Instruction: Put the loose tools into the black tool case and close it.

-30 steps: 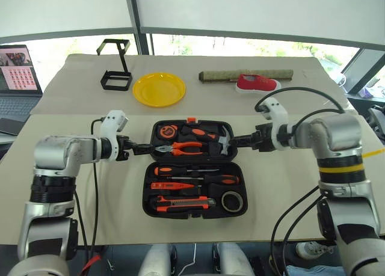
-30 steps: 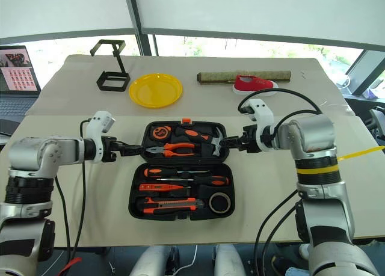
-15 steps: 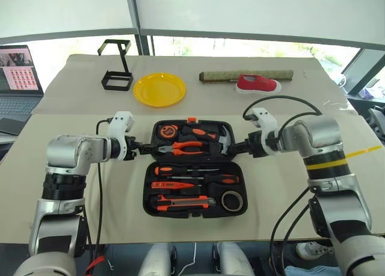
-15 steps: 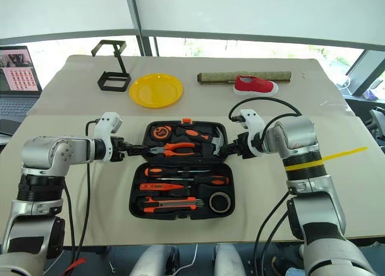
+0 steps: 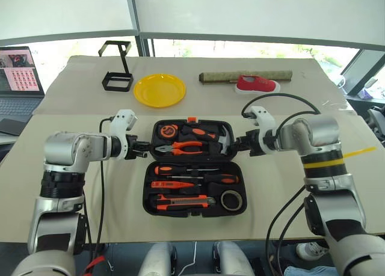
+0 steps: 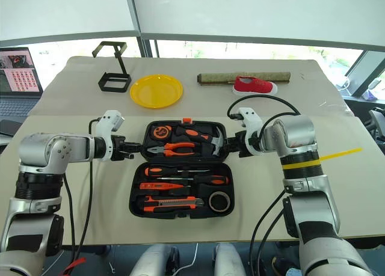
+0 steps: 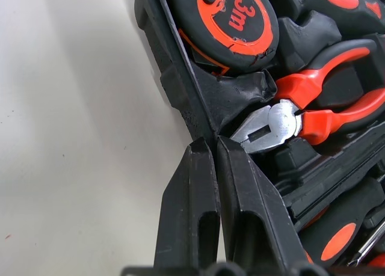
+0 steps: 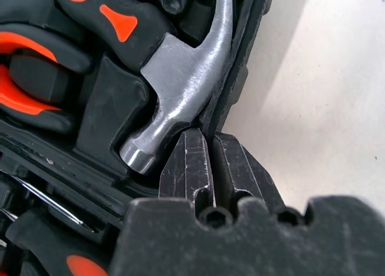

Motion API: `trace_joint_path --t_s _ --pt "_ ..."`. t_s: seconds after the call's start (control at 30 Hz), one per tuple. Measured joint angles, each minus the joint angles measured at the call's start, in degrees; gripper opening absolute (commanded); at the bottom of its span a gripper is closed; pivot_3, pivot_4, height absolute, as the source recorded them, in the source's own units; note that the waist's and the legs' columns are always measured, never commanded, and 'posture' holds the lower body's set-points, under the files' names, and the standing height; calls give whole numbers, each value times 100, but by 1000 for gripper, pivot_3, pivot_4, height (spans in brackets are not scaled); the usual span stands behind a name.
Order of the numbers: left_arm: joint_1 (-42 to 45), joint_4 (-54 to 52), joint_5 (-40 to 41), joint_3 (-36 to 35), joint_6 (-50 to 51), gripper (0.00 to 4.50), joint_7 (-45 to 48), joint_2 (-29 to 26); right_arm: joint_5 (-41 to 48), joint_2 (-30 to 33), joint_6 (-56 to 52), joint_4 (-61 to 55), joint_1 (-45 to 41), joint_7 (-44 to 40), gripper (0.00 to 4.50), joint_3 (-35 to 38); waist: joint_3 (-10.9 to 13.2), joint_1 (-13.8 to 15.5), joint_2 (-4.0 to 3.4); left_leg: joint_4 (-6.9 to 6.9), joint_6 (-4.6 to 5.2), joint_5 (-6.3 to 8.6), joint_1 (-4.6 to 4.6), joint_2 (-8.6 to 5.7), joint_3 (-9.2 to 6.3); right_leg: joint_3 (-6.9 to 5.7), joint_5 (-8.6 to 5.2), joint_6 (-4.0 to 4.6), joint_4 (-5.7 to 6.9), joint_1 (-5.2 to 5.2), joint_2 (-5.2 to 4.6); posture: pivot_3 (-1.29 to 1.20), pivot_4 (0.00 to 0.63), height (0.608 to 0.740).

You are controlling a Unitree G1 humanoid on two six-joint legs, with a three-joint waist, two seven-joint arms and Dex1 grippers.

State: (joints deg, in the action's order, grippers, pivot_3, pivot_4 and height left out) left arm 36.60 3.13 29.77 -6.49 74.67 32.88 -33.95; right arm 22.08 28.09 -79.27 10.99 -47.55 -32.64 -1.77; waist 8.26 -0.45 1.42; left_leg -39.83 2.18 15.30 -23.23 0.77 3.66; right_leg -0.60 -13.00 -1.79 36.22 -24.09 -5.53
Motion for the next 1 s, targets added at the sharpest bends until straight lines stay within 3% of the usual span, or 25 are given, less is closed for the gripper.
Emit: trace_joint_path --t_s 0.2,0.33,0.53,0.77,0.8,0.9,1.0 --pt "-857 -242 124 -407 -1466 18 448 181 33 507 1380 -1095 907 -624 0 -249 2 -15 0 6 1 -6 -21 2 1 1 4 4 -3 -23 0 0 150 740" --pt "-1828 -965 -137 -363 -3278 18 1081 40 -404 1094 3455 -2117 2011 -1059 0 -405 2 -5 -1 11 2 -4 -36 5 4 -2 3 3 -12 -29 -1 0 150 740" --pt "-2864 -1135 -625 -408 -5785 18 1642 197 -1038 1256 5940 -2435 3136 -1092 0 -256 3 14 0 10 16 5 -38 6 11 -6 3 2 -38 -27 -9 0 150 740" --pt "-3800 -1060 -1376 -376 -8483 18 2317 -153 -1927 1470 9016 -2374 4462 -899 0 -12 2 55 -1 10 29 14 -3 8 23 1 -3 -3 -40 2 -14 0 150 740" --pt "-3929 -1000 -1408 -375 -8760 341 2373 -198 -2035 1482 9354 -2339 4605 -832 0 16 2 55 -2 9 29 14 1 9 25 2 -3 -3 -37 3 -14 0 150 740" --pt "-4229 -841 -1461 -380 -9227 1130 2542 -392 -2183 1569 9985 -2194 4964 -795 967 109 0 53 -4 10 29 14 15 11 28 4 -3 -3 -34 13 -13 0 150 740" --pt "-4558 -484 -1509 -390 -9366 2201 2655 -486 -2326 1744 10136 -1788 5335 -852 2041 222 1 58 -2 5 30 14 10 12 31 3 -4 -4 -31 8 -12 0 150 740"
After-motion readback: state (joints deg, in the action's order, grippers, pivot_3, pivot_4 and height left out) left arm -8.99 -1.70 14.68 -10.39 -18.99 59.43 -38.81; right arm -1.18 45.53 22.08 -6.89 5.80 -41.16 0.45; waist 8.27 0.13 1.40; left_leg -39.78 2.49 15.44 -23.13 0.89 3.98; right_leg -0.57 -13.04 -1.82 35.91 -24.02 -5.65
